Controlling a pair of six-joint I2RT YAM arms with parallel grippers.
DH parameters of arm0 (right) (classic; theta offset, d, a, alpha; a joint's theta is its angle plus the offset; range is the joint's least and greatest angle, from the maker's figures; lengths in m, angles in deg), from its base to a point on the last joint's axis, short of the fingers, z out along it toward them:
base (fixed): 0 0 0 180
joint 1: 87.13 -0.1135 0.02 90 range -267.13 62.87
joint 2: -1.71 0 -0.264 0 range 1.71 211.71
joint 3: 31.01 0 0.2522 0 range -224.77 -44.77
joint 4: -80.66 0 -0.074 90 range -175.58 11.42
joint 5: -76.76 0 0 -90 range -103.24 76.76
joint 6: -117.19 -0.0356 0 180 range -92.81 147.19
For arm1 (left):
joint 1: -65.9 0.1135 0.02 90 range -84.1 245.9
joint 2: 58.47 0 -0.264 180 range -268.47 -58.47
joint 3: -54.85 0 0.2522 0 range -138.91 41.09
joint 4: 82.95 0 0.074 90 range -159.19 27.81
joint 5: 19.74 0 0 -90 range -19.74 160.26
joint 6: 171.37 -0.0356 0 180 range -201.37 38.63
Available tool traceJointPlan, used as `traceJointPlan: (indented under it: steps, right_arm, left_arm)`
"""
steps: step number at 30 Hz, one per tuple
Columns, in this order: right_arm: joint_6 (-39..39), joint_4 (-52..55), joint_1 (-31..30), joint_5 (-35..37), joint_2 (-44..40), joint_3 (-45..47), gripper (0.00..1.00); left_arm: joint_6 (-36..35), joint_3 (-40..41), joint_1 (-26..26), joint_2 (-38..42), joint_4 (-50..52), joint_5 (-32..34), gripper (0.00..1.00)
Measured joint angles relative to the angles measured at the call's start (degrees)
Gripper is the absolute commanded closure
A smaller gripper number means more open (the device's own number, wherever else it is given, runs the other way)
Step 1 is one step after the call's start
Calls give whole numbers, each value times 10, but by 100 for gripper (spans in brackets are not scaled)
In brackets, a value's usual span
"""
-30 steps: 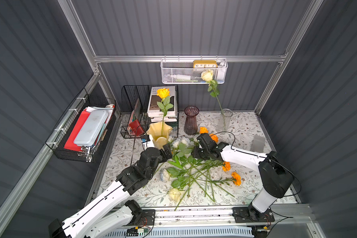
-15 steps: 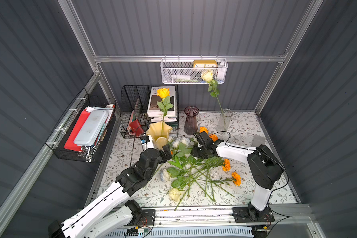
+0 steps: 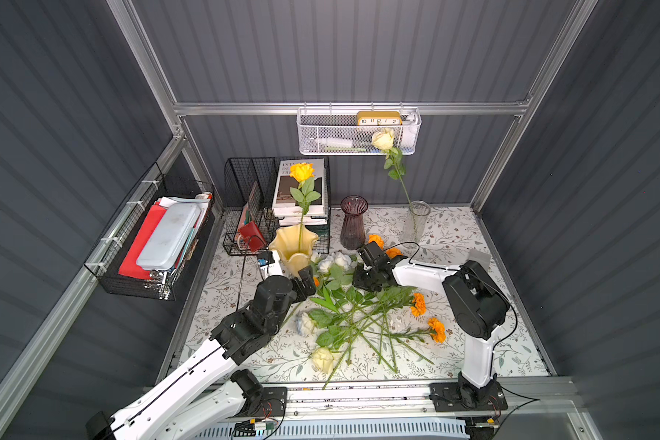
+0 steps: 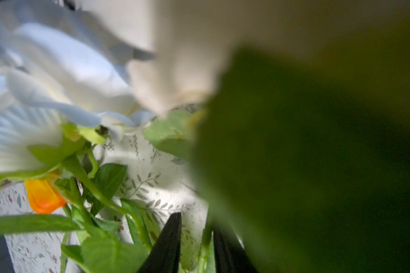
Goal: Arrange the flowers in different vases according to their colors
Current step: Pick up the flower at the center of the board.
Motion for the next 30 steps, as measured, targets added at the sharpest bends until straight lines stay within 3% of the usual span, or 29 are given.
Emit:
traceJointPlan:
  steps: [5,7,22,30]
  right_arm:
    - [-3,0,1,4,-2,0,98]
    - [-5,-2,1,9,-10,3,100]
    - [25,-133,1,76,-181,97,100]
    - [79,-208,1,80,-213,103,100]
  left_arm:
    - [0,0,0,3,2,2,1]
    - [0,0,0,3,3,4,1]
    - [0,0,0,3,5,4,1]
    - [-1,0,0,3,5,5,1]
